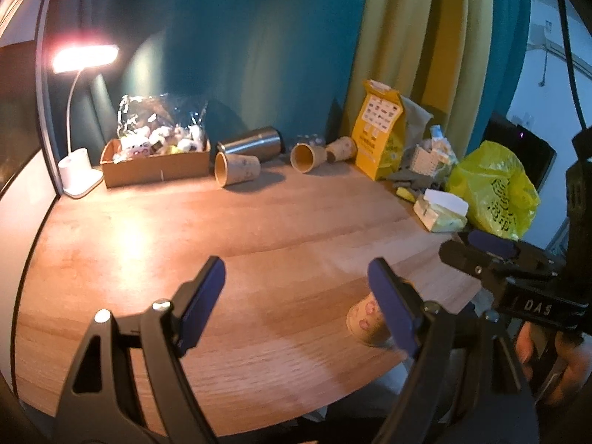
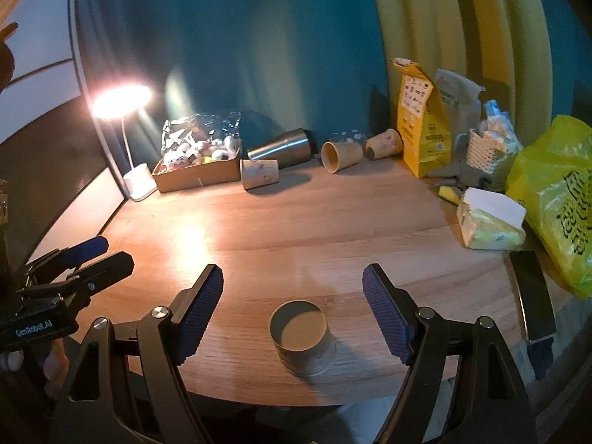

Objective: Flip cup upside down

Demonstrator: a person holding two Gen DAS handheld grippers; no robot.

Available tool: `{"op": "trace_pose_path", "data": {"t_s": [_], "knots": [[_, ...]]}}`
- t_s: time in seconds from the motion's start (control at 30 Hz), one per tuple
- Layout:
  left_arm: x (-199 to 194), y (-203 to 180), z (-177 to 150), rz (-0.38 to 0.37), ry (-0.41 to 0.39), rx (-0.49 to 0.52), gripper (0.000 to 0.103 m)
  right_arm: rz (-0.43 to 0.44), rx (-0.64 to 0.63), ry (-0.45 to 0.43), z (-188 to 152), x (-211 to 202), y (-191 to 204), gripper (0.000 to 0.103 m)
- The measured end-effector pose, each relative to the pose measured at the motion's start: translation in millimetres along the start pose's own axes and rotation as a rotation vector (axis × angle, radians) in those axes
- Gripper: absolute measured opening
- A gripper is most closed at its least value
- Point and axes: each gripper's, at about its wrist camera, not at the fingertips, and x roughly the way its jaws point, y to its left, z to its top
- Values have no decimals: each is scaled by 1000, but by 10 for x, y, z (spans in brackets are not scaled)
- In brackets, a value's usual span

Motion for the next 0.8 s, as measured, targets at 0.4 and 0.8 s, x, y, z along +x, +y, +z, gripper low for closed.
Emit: {"op": "trace_pose_path", "data": {"t_s": [0.4, 0.8], "knots": [[-11, -55, -42, 1, 12, -11, 81, 3, 29, 22, -53, 46, -79, 81], [-70, -73, -53, 5, 3, -13, 81, 12, 32, -4, -48, -9, -79, 81]]}}
